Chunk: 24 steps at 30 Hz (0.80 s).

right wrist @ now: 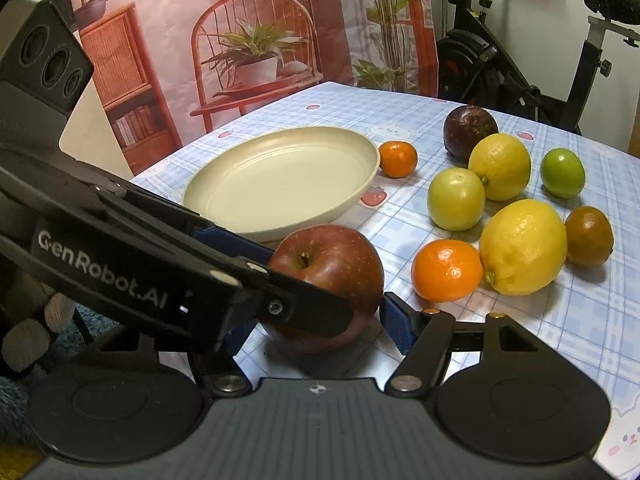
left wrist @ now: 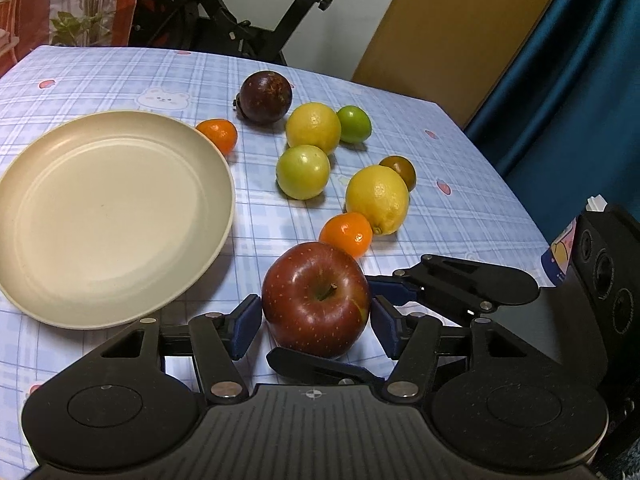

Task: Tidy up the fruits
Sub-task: 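Lift the red apple with the left tool and carry it over the plate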

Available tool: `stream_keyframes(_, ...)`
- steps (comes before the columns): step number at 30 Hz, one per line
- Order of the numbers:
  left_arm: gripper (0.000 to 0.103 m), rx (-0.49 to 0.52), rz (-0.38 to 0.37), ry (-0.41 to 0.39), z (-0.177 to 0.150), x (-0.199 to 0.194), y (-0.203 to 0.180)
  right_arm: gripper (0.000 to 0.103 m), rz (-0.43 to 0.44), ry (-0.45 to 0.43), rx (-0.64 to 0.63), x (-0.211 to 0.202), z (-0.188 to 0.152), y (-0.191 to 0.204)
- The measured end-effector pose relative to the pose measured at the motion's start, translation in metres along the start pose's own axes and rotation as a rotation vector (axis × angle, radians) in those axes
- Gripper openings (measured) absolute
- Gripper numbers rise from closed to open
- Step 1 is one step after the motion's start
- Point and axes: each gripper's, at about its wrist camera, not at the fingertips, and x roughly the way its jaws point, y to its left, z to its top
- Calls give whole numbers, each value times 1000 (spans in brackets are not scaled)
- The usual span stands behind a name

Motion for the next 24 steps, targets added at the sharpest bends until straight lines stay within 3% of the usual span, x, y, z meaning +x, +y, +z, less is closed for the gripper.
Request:
stream_keyframes(4, 62, 20, 9, -18, 0, -3, -4, 68, -2, 0, 4, 0, 2, 0)
stream_keyframes(11, 62, 46, 17, -122, 12, -28, -4, 68, -14, -57, -16, -13, 22, 6)
stream_keyframes(17, 62, -14, 52, -180, 30, -46, 23, 68, 8, -54, -85, 1, 56, 25)
stream_keyframes(24, 62, -66, 111, -232, 57, -58, 72, 68, 75, -67, -111, 45, 99, 38)
